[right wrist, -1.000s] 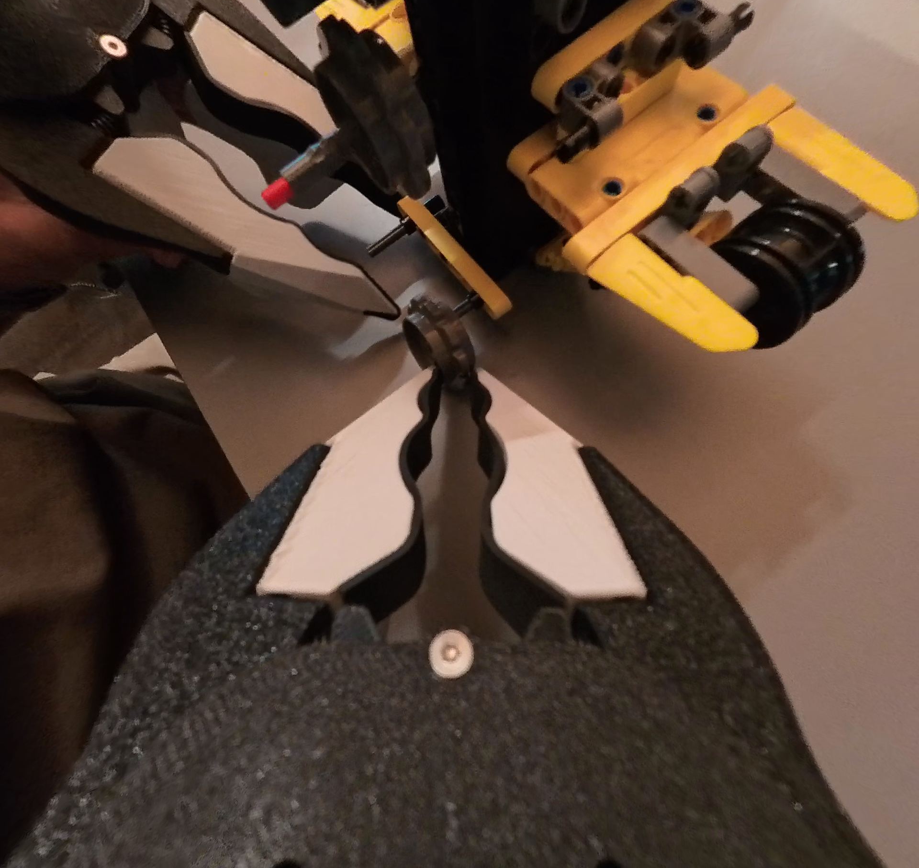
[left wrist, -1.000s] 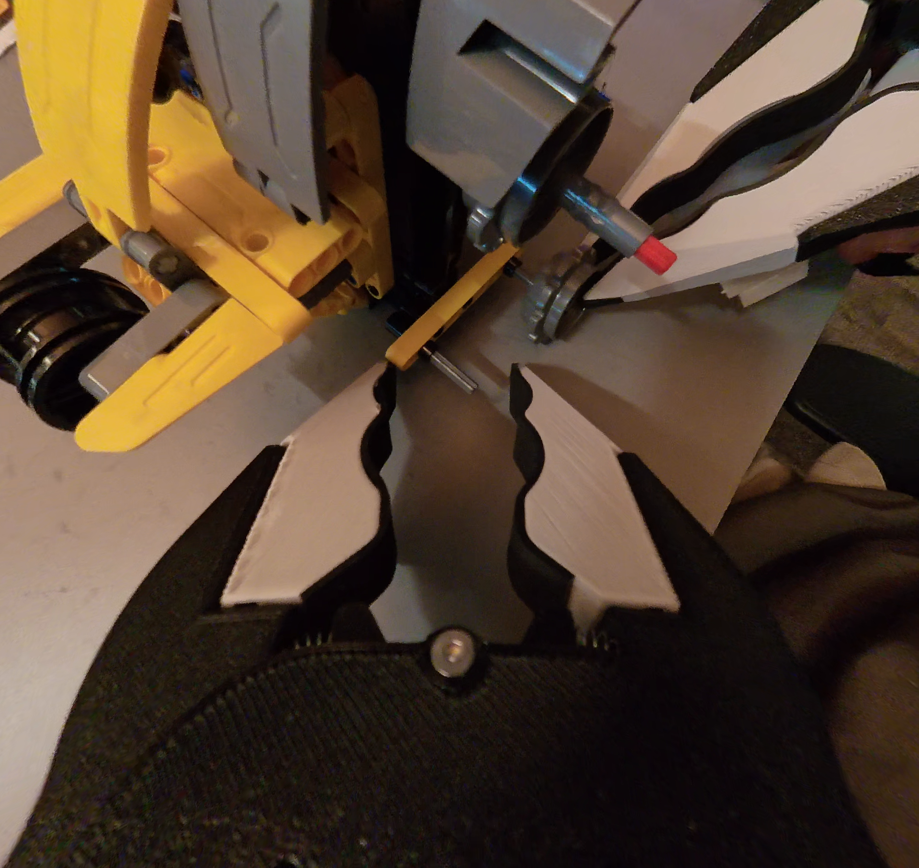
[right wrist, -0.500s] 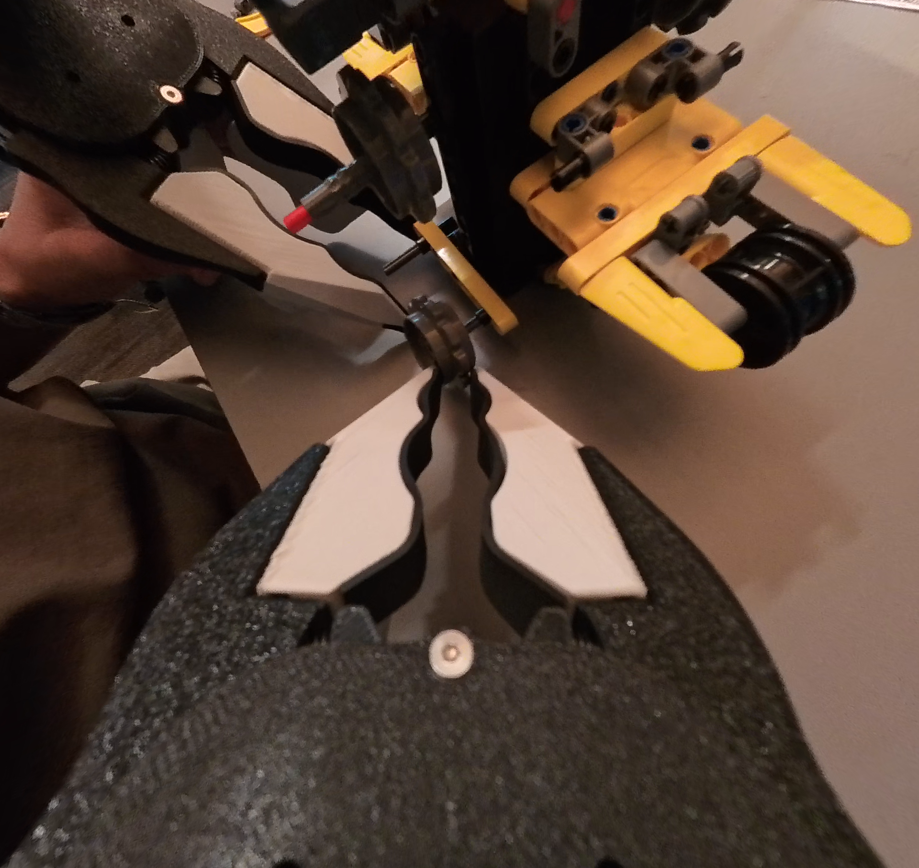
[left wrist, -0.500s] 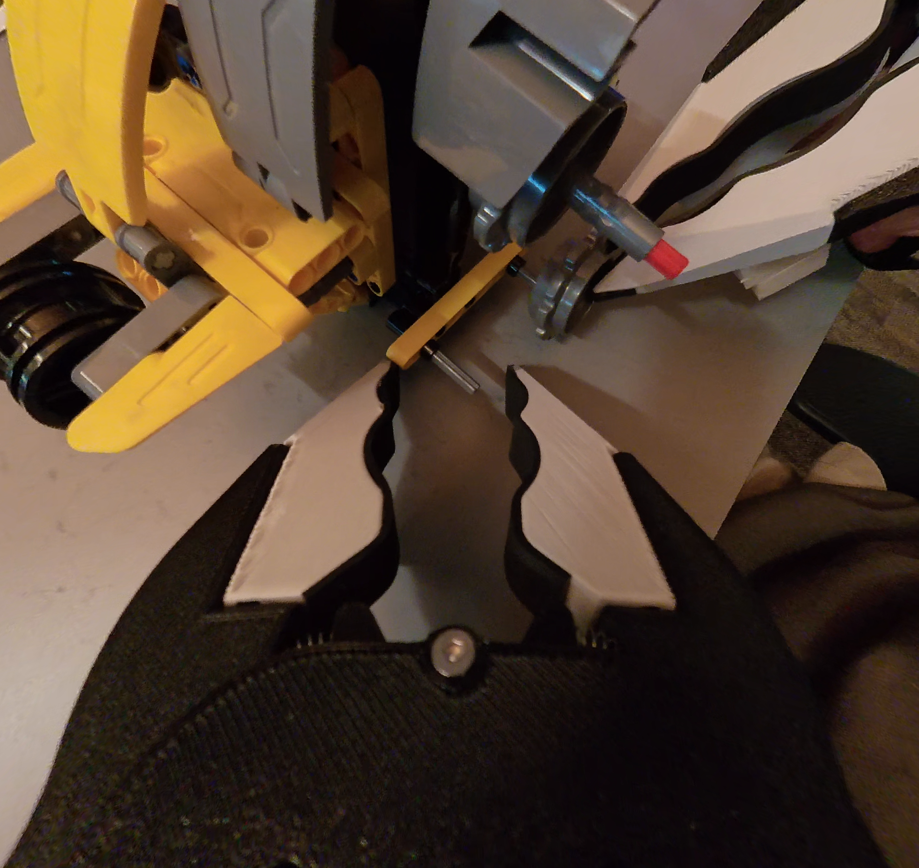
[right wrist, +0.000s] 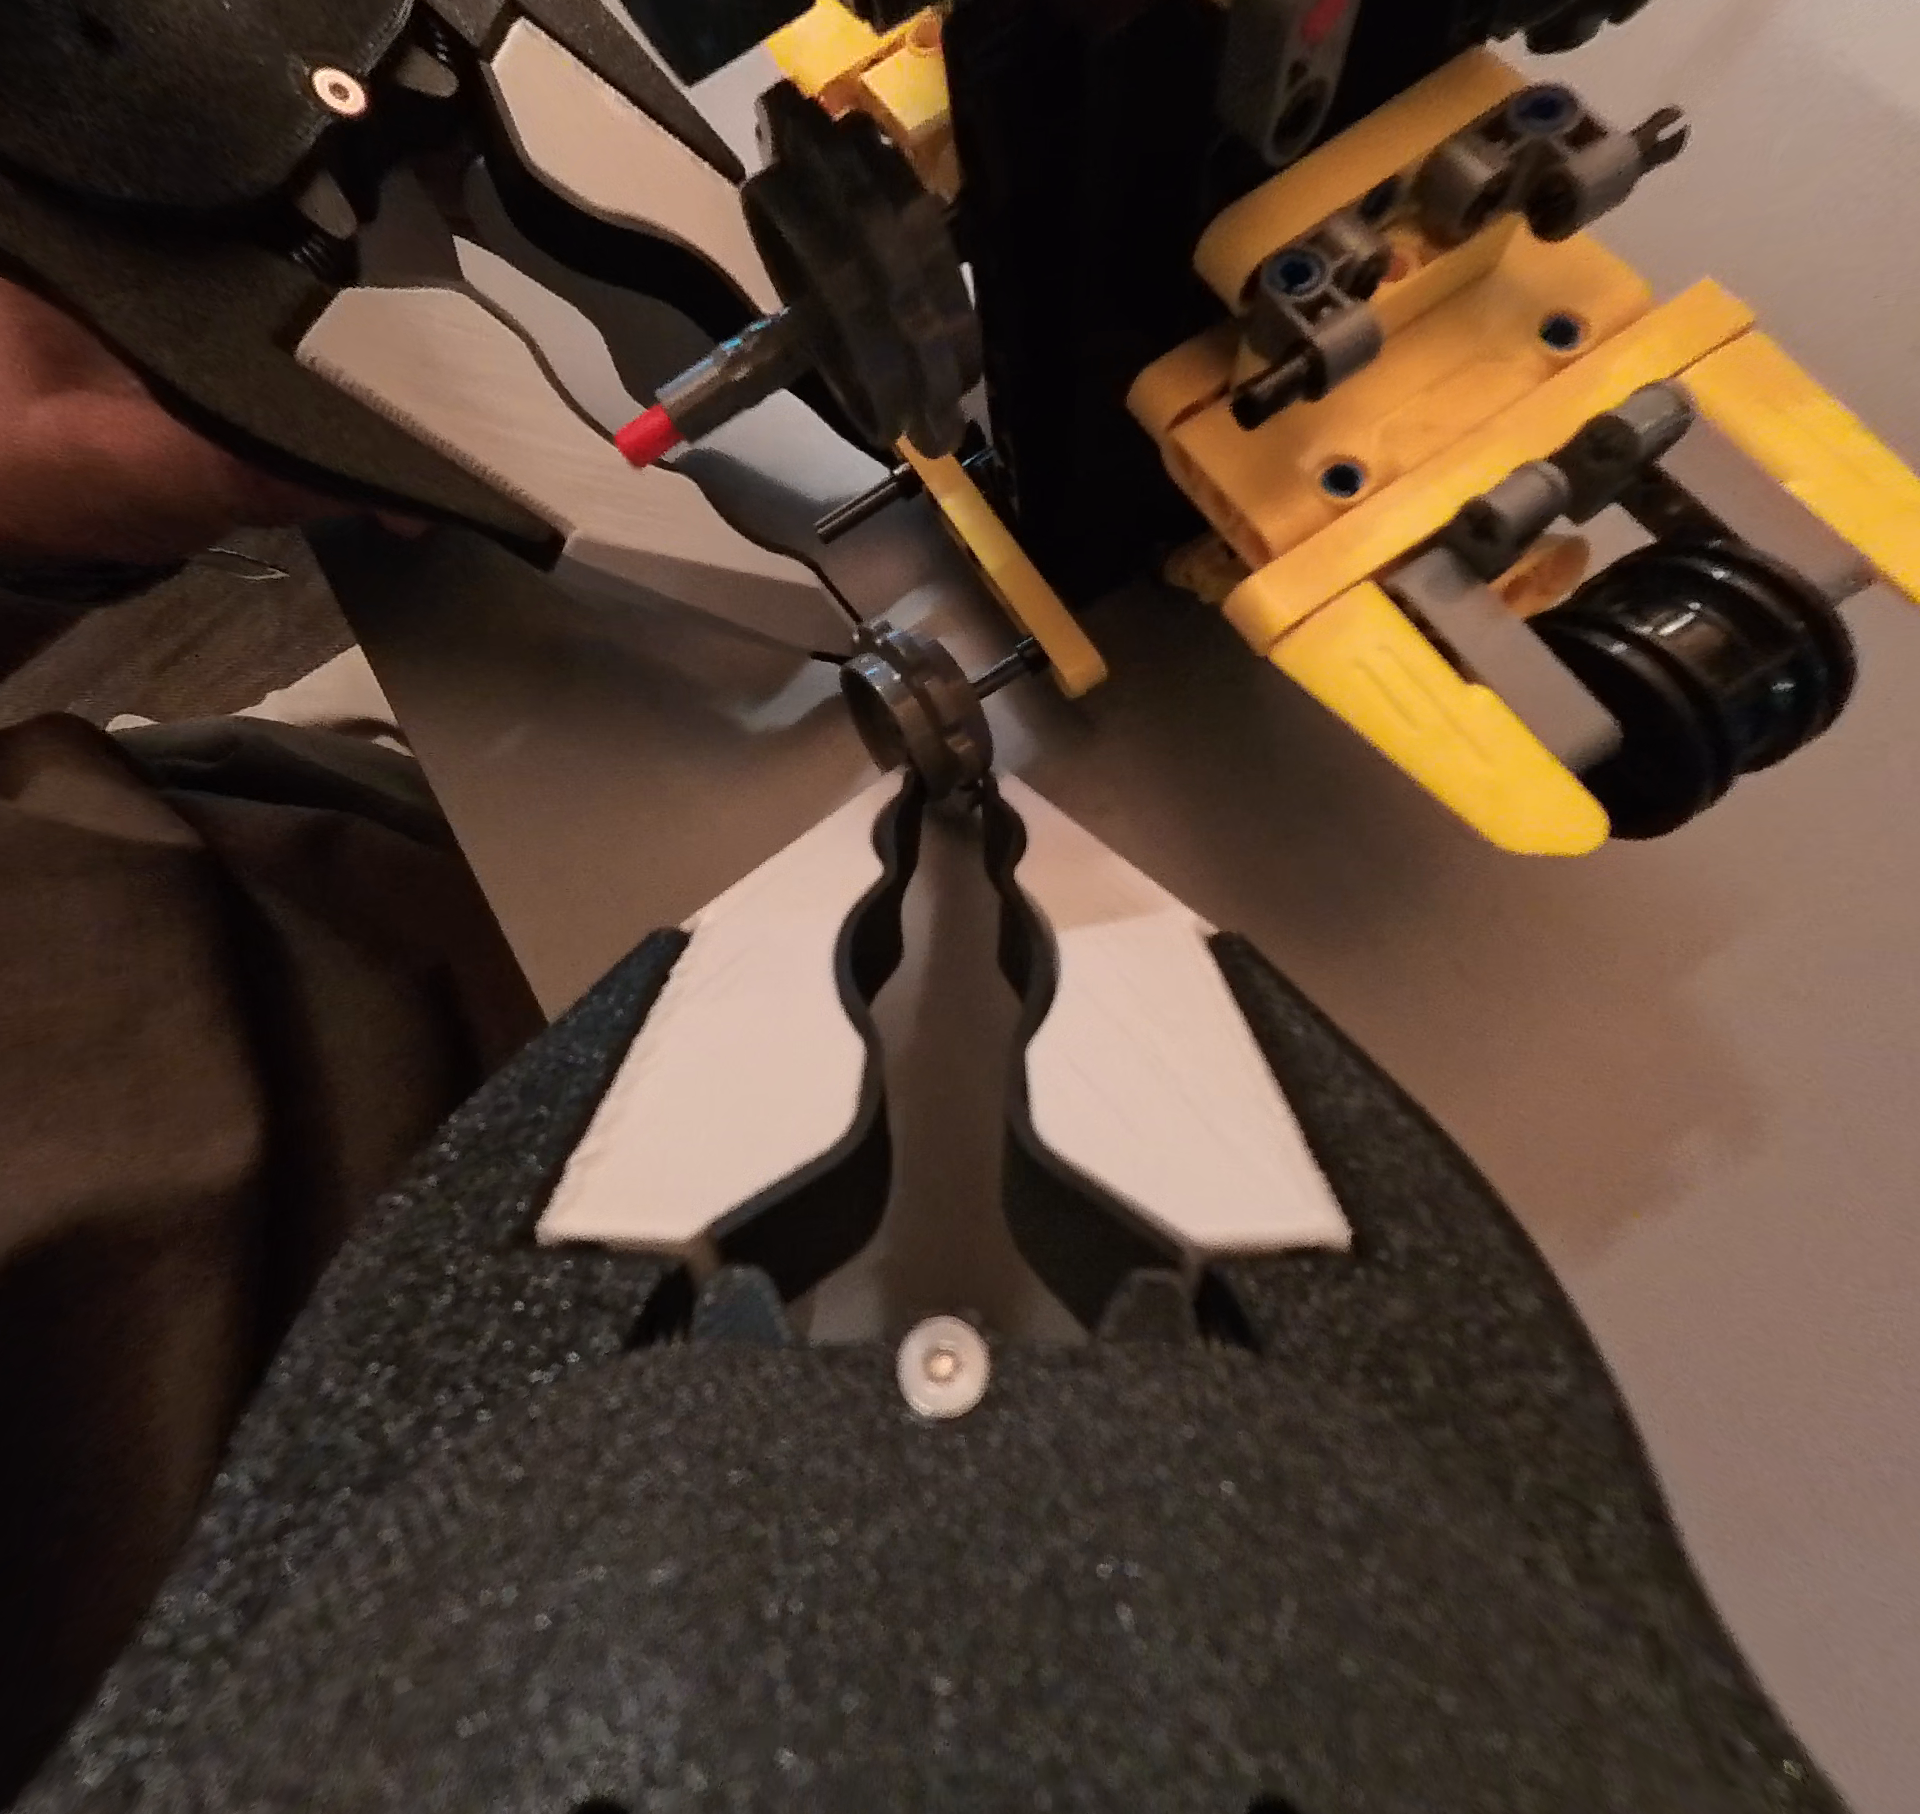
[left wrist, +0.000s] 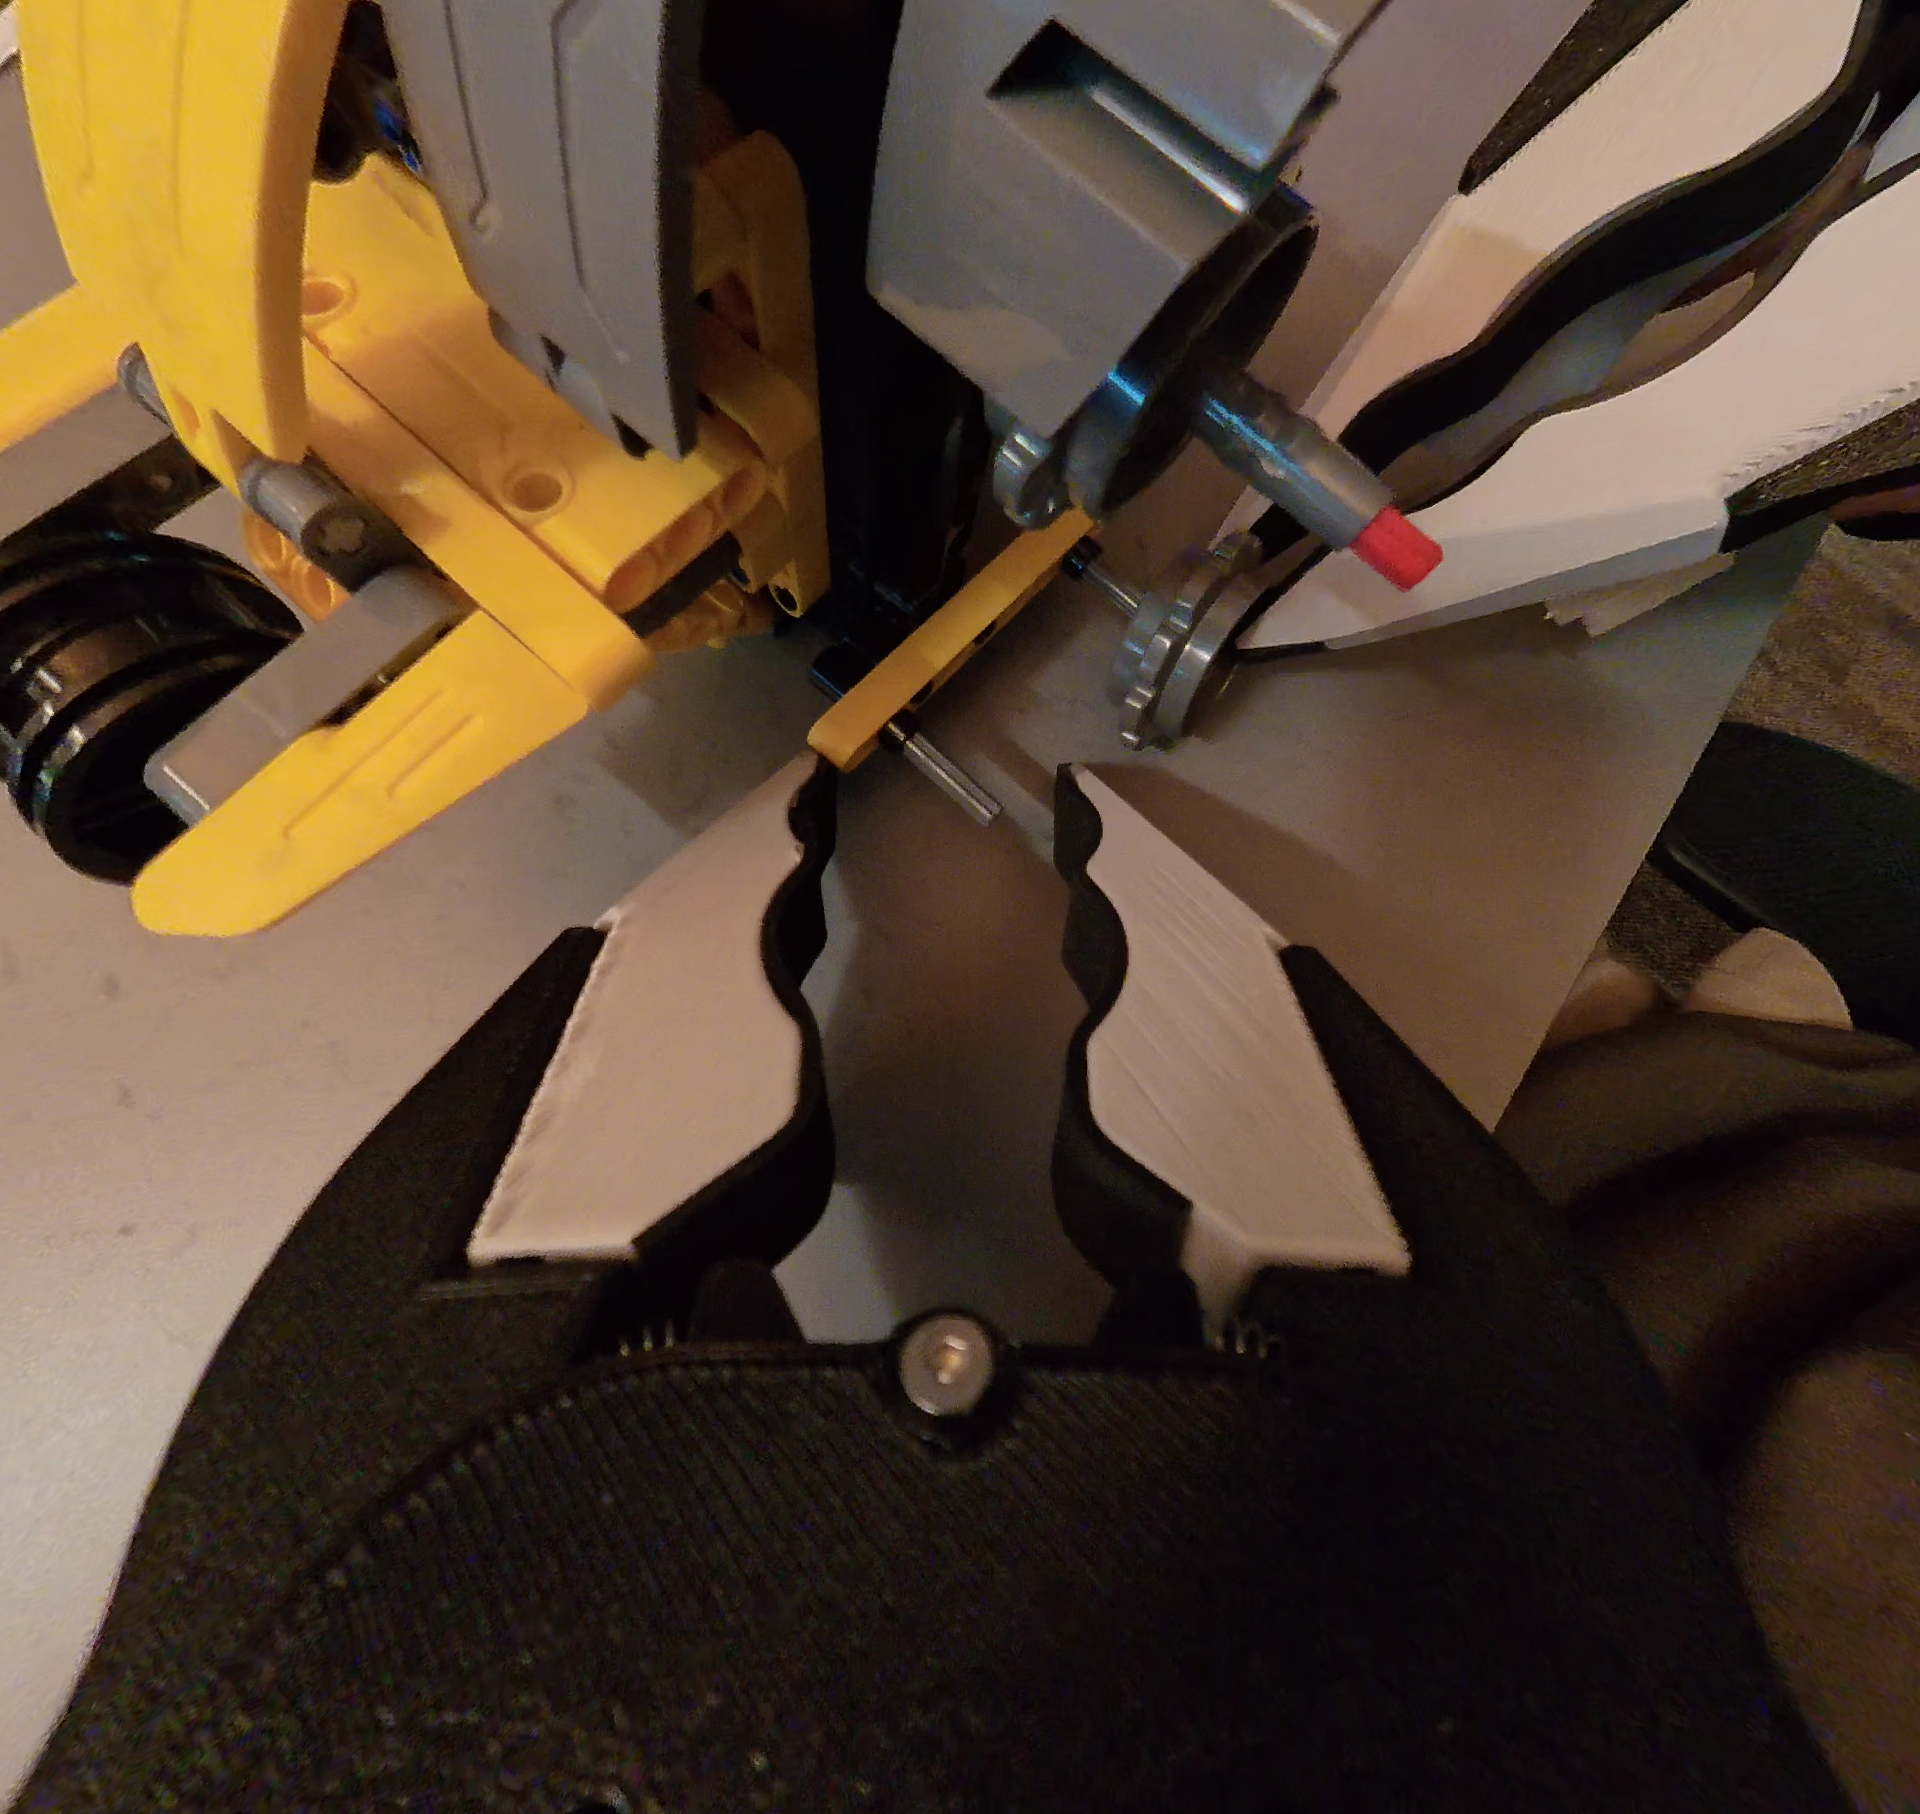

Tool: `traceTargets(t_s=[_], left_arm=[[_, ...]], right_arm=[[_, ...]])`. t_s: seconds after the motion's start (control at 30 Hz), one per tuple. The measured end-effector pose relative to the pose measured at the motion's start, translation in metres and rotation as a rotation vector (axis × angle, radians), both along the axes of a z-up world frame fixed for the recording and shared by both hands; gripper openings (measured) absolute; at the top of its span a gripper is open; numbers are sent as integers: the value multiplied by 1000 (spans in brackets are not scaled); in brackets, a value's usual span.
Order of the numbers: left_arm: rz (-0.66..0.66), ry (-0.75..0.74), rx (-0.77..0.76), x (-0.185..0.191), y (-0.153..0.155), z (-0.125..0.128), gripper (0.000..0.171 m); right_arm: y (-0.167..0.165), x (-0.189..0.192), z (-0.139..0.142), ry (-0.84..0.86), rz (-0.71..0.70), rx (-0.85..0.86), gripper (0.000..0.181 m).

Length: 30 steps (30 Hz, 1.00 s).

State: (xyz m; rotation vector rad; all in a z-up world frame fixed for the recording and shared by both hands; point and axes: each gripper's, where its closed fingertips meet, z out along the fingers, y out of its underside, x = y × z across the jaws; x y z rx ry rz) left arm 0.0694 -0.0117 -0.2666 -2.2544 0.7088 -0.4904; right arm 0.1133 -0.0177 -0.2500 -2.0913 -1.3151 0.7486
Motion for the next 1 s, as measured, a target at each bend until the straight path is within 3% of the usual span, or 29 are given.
traceTargets(t_s=[0.4, 1.0], left_arm=[[1, 3, 2, 0, 1, 0, 40], [2, 5, 3, 0, 1, 0, 39]], right_arm=[[0, 0, -1, 42, -46, -10, 11], [2, 4, 2, 3, -118, 213, 11]])
